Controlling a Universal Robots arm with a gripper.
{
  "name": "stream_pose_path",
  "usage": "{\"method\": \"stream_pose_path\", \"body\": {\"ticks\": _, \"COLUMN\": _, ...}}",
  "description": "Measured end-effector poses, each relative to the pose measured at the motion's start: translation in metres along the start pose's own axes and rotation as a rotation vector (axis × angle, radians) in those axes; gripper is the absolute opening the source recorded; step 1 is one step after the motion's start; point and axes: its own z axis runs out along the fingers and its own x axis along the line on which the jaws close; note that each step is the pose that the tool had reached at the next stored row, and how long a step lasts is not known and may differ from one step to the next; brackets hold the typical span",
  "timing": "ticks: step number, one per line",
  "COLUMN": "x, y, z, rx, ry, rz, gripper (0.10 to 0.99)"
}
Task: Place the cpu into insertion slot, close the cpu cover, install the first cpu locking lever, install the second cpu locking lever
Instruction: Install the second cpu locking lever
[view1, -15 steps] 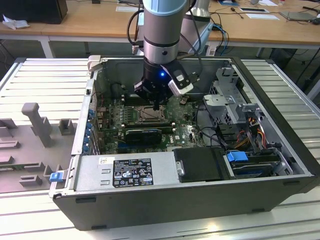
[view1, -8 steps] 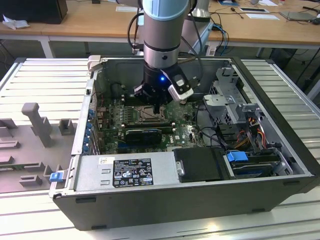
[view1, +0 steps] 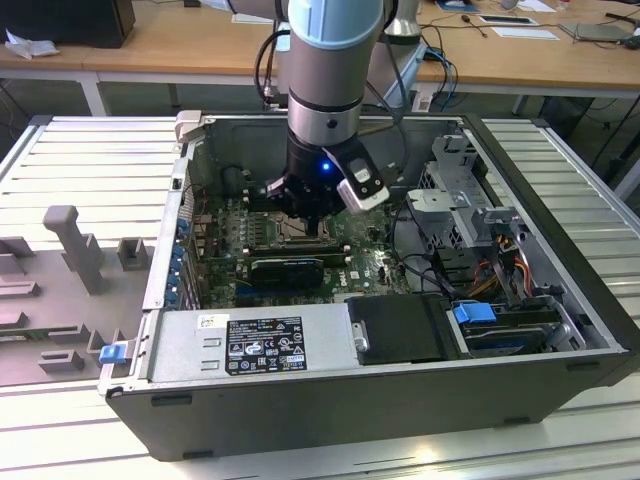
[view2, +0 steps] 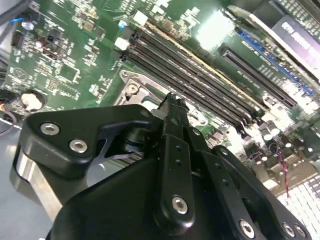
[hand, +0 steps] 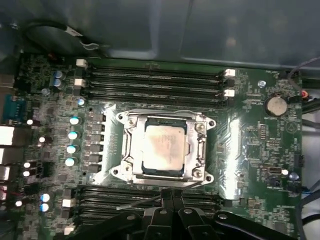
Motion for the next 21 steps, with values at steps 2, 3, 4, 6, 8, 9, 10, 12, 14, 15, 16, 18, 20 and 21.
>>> {"method": "stream_pose_path", "body": {"ticks": 2, "x": 0.0014, "y": -0.0021, "z": -0.0002, "rx": -0.001, "ry": 0.0001, "rz": 0.0, "gripper": 0.106}}
{"method": "stream_pose_path", "body": {"ticks": 3, "x": 0.0036, "y": -0.0035, "z": -0.0003, "rx": -0.001, "ry": 0.0001, "rz": 0.0, "gripper": 0.106}}
{"method": "stream_pose_path", "body": {"ticks": 4, "x": 0.0058, "y": -0.0039, "z": -0.0003, "rx": -0.003, "ry": 0.0, "rz": 0.0, "gripper": 0.106}}
{"method": "stream_pose_path", "body": {"ticks": 6, "x": 0.009, "y": -0.0038, "z": -0.0003, "rx": -0.019, "ry": -0.001, "rz": 0.0, "gripper": 0.106}}
{"method": "stream_pose_path", "body": {"ticks": 8, "x": 0.013, "y": -0.004, "z": -0.0002, "rx": -0.048, "ry": -0.0028, "rz": -0.001, "gripper": 0.106}}
{"method": "stream_pose_path", "body": {"ticks": 9, "x": 0.0171, "y": -0.0054, "z": -0.0003, "rx": -0.052, "ry": -0.003, "rz": -0.001, "gripper": 0.106}}
{"method": "stream_pose_path", "body": {"ticks": 10, "x": 0.0215, "y": -0.0066, "z": -0.0002, "rx": -0.053, "ry": -0.0032, "rz": -0.001, "gripper": 0.106}}
{"method": "stream_pose_path", "body": {"ticks": 12, "x": 0.0242, "y": -0.0072, "z": 0.0001, "rx": -0.053, "ry": -0.0033, "rz": -0.001, "gripper": 0.106}}
{"method": "stream_pose_path", "body": {"ticks": 14, "x": 0.0259, "y": -0.0074, "z": 0.0022, "rx": -0.053, "ry": -0.0032, "rz": -0.001, "gripper": 0.106}}
{"method": "stream_pose_path", "body": {"ticks": 15, "x": 0.0276, "y": -0.0078, "z": 0.0035, "rx": -0.054, "ry": -0.0031, "rz": -0.001, "gripper": 0.106}}
{"method": "stream_pose_path", "body": {"ticks": 16, "x": 0.029, "y": -0.0081, "z": 0.0056, "rx": -0.055, "ry": -0.0034, "rz": -0.001, "gripper": 0.106}}
{"method": "stream_pose_path", "body": {"ticks": 18, "x": 0.0306, "y": -0.0088, "z": 0.0113, "rx": -0.055, "ry": -0.0033, "rz": -0.001, "gripper": 0.106}}
{"method": "stream_pose_path", "body": {"ticks": 20, "x": 0.0317, "y": -0.0098, "z": 0.0178, "rx": -0.058, "ry": -0.0033, "rz": -0.002, "gripper": 0.106}}
{"method": "stream_pose_path", "body": {"ticks": 21, "x": 0.034, "y": -0.0111, "z": 0.0186, "rx": -0.062, "ry": -0.0045, "rz": -0.002, "gripper": 0.106}}
